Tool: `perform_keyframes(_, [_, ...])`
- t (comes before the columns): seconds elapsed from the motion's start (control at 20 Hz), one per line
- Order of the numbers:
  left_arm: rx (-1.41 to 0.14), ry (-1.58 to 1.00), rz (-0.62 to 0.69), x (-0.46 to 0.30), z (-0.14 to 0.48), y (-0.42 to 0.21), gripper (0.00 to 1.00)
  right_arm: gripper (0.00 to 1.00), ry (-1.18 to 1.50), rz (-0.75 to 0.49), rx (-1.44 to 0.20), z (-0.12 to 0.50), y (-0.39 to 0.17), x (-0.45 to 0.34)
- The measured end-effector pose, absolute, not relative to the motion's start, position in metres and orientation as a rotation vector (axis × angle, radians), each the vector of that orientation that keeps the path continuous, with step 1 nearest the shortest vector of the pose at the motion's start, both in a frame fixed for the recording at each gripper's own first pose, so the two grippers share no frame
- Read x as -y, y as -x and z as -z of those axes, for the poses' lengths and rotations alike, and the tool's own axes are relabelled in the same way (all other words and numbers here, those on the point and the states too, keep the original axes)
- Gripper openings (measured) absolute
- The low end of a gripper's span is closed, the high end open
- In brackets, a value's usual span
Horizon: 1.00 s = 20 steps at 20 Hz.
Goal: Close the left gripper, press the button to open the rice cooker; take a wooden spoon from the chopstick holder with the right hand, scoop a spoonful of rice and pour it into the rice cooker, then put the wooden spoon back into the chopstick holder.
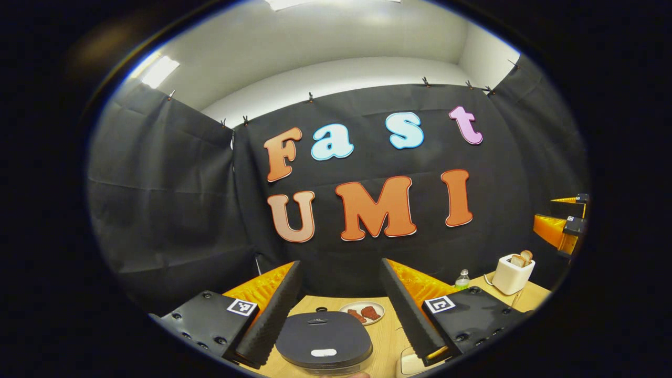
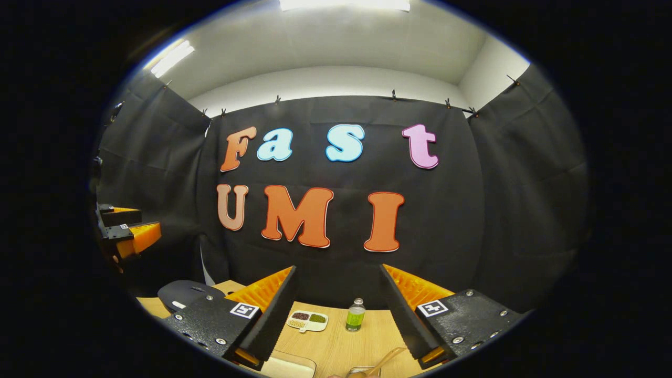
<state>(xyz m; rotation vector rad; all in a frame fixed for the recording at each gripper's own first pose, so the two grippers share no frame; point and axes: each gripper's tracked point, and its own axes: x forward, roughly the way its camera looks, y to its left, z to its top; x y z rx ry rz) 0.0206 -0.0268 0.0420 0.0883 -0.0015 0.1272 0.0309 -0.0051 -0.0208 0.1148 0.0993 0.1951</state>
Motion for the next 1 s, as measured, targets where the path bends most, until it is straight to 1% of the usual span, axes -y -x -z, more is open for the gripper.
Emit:
perform_keyframes(0.55, [-0.057,-0.106,-0.059,0.006,-0.015,-0.06,1.0,0.94,-0.091,-0.103,-0.132,0.037,-0.033,-0.004])
perform_keyframes(0.75, [-0.072,-0.106,-0.043,0.006,-0.005,-0.065,1.0,0.94,-0.094,-0.1,-0.172,0.051,-0.034,-0.015])
perform_keyframes(0.85, [-0.072,-0.11,-0.032,0.006,-0.004,-0.069,1.0,0.94,-0.088,-0.097,-0.168,0.05,-0.036,-0.019])
perform_keyframes(0.9, [-0.073,-0.111,-0.026,0.006,-0.004,-0.071,1.0,0.97,-0.084,-0.095,-0.165,0.051,-0.038,-0.019])
perform_keyframes(0.95, [-0.072,-0.11,-0.021,0.007,-0.003,-0.074,1.0,0.94,-0.082,-0.093,-0.163,0.051,-0.04,-0.02])
perform_keyframes(1.0, [-0.071,-0.107,-0.018,0.008,-0.003,-0.076,1.0,0.94,-0.079,-0.091,-0.163,0.052,-0.041,-0.02])
